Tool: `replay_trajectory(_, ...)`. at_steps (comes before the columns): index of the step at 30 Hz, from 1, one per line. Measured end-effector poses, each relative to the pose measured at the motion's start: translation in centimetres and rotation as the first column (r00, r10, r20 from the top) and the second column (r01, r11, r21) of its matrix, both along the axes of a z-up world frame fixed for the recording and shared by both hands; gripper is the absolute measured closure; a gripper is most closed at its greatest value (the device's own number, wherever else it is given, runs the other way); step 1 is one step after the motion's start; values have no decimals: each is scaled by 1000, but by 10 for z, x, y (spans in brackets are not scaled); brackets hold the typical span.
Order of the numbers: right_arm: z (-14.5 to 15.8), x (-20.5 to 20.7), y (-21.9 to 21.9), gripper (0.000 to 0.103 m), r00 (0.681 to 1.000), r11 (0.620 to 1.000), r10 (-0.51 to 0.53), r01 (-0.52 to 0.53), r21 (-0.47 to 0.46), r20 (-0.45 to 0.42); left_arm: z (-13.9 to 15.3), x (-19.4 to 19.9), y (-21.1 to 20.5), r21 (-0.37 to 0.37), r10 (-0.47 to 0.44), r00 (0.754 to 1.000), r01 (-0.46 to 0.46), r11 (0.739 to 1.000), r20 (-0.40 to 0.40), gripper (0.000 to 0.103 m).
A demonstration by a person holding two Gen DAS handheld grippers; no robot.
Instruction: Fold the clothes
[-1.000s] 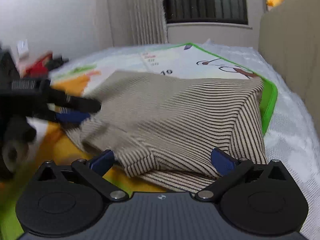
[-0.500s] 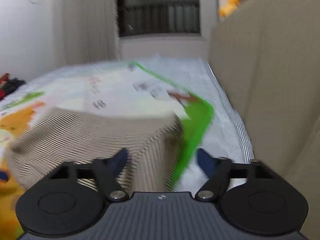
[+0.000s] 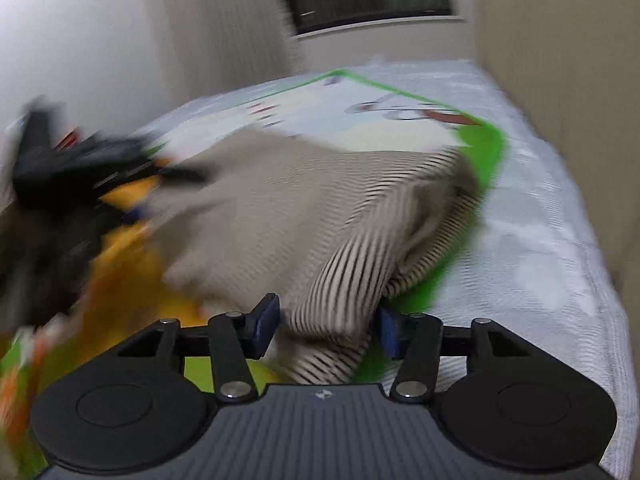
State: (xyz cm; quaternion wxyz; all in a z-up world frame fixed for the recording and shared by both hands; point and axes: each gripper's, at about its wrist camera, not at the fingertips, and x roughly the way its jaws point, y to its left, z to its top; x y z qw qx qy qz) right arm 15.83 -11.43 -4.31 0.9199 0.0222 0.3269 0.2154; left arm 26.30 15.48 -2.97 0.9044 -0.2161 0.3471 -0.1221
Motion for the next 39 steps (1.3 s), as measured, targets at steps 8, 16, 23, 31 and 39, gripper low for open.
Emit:
replay_trajectory(8, 56, 14, -31, 37, 970, 993, -106, 113, -23, 218, 5, -33, 14, -127, -68, 997, 62, 990, -47, 5)
replay_trajectory(16, 5, 122, -48, 43, 978, 978, -210, 210, 14, 13, 1, -52, -11, -75, -129, 990, 125, 989, -58, 3)
replay_trajectory(23, -10, 105, -43, 55, 981, 981, -193, 193, 31, -2, -9, -41, -12, -61, -151, 987, 148, 987, -52, 3)
replay_trajectory(31, -6, 31, -31, 59, 988, 988, -155, 155, -4, 24, -13, -26, -18, -52, -169, 986, 167, 984, -17, 3)
replay_trajectory(39, 9, -39, 3, 63, 999, 999, -20, 21, -44, 26, -7, -18, -4, -61, -115, 993, 115, 991, 14, 3)
